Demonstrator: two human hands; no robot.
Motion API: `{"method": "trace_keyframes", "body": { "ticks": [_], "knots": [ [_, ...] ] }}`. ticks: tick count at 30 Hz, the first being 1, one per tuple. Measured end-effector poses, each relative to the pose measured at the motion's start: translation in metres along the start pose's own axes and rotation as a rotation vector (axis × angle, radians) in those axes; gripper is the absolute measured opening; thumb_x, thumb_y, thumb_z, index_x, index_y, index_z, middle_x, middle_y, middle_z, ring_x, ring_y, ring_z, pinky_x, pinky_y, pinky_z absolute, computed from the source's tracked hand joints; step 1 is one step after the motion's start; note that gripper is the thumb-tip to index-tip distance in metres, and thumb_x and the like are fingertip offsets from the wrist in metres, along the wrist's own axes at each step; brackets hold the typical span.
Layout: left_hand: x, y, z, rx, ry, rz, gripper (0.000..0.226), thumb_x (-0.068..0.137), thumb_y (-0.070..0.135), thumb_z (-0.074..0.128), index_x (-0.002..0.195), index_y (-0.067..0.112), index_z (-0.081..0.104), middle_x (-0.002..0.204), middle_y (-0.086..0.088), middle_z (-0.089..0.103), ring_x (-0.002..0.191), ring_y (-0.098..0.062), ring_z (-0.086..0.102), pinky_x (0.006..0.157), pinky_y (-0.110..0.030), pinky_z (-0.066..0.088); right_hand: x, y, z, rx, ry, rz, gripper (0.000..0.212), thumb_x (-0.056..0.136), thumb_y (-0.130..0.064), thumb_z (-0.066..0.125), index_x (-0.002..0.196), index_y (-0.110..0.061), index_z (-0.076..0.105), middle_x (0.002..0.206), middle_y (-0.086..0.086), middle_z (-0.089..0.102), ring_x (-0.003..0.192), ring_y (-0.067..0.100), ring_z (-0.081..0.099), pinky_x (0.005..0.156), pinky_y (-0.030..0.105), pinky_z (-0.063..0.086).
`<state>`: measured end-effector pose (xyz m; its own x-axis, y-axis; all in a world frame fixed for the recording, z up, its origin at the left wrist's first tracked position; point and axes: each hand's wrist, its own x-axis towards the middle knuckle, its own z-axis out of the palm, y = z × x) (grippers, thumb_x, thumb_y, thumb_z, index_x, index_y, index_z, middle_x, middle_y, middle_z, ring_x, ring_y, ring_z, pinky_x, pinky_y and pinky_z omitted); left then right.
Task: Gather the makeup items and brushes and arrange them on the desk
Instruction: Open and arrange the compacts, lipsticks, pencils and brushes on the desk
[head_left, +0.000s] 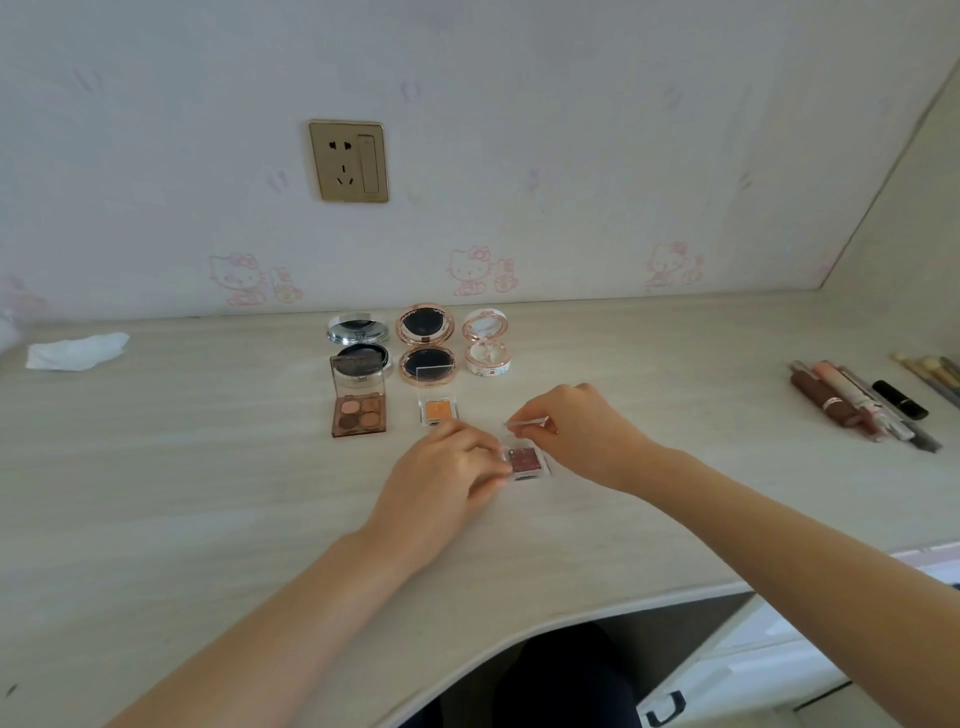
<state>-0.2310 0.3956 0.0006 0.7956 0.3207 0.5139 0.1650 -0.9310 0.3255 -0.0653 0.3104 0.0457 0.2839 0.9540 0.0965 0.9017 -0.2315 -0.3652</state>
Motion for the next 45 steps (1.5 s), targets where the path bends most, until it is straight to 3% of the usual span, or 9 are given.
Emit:
{"method": "trace_keyframes", "body": {
  "ticks": [3,6,14,17,19,24,29,35,45],
  "knots": [
    [-0.002,0.003,0.003,-0.002,0.018,0.002,0.012,0.083,0.026,0.073,0.091,0.019,0.077,0.100,0.008,0.071,0.097,-0.017,0.060,0.080,-0.032,0.053,-0.001,0.000,0.001,0.003,-0.004,0.014,0.023,0.096,-0.027,0.054,0.112,-0.024,0.071,0.108,-0.005,0.071,0.095,0.019,0.058,0.091,0.032,0.047],
    [-0.003,0.006,0.006,0.022,0.034,-0.007,0.016,0.082,0.030,0.073,0.090,0.017,0.076,0.098,0.007,0.072,0.095,-0.018,0.060,0.079,-0.034,0.053,0.000,0.003,0.001,-0.015,-0.028,0.004,0.022,0.095,-0.025,0.055,0.110,-0.025,0.071,0.109,-0.009,0.070,0.098,0.020,0.058,0.092,0.032,0.046],
    [-0.003,0.008,0.006,0.078,0.034,0.001,0.015,0.085,0.021,0.071,0.097,0.014,0.076,0.095,0.002,0.072,0.091,-0.022,0.062,0.075,-0.039,0.054,0.017,0.006,-0.005,0.033,-0.100,-0.008,0.021,0.092,-0.012,0.053,0.101,-0.017,0.071,0.088,-0.006,0.074,0.061,-0.003,0.054,0.079,0.014,0.039],
    [-0.003,0.008,0.006,0.062,0.030,-0.003,0.015,0.086,0.021,0.070,0.098,0.014,0.076,0.096,0.002,0.072,0.092,-0.022,0.062,0.074,-0.039,0.054,0.018,0.009,-0.005,0.084,-0.113,-0.004,0.020,0.091,-0.012,0.055,0.099,-0.018,0.072,0.085,-0.008,0.074,0.060,-0.013,0.055,0.071,0.005,0.039],
    [-0.004,0.008,0.006,0.061,0.027,0.001,0.015,0.086,0.020,0.069,0.098,0.014,0.076,0.096,0.002,0.072,0.092,-0.021,0.062,0.074,-0.039,0.054,0.017,0.009,-0.004,0.105,-0.103,-0.008,0.020,0.090,-0.013,0.055,0.100,-0.020,0.072,0.087,-0.009,0.072,0.061,-0.019,0.052,0.068,0.007,0.035],
    [-0.005,0.008,0.005,0.047,0.015,-0.007,0.016,0.087,0.020,0.068,0.101,0.014,0.075,0.100,0.004,0.070,0.095,-0.019,0.060,0.077,-0.035,0.053,0.001,0.016,0.010,0.142,0.033,0.043,0.036,0.090,-0.017,0.057,0.126,-0.022,0.058,0.103,-0.010,0.064,0.072,0.002,0.058,0.073,0.012,0.035],
    [-0.005,0.008,0.008,0.006,0.009,-0.043,0.016,0.088,0.018,0.066,0.102,0.014,0.072,0.103,0.005,0.067,0.096,-0.019,0.058,0.078,-0.035,0.052,-0.032,0.020,0.031,0.266,0.242,0.126,0.038,0.090,-0.012,0.057,0.128,-0.014,0.055,0.112,0.000,0.062,0.088,0.011,0.059,0.075,0.010,0.039],
    [-0.005,0.008,0.009,0.004,0.019,-0.050,0.015,0.087,0.017,0.068,0.100,0.013,0.074,0.102,0.004,0.068,0.097,-0.019,0.061,0.077,-0.034,0.054,-0.058,0.012,0.038,0.125,0.214,0.031,0.043,0.093,-0.024,0.056,0.134,-0.014,0.049,0.126,-0.001,0.059,0.120,0.015,0.049,0.097,0.020,0.036],
    [0.014,0.002,0.008,0.129,0.015,0.014,0.013,0.085,0.015,0.069,0.096,0.010,0.076,0.095,0.002,0.071,0.095,-0.022,0.063,0.078,-0.034,0.053,-0.034,0.019,0.037,0.019,0.240,-0.019,0.035,0.094,-0.022,0.055,0.127,-0.011,0.055,0.125,0.003,0.059,0.121,0.021,0.048,0.095,0.030,0.041]
  ]
}}
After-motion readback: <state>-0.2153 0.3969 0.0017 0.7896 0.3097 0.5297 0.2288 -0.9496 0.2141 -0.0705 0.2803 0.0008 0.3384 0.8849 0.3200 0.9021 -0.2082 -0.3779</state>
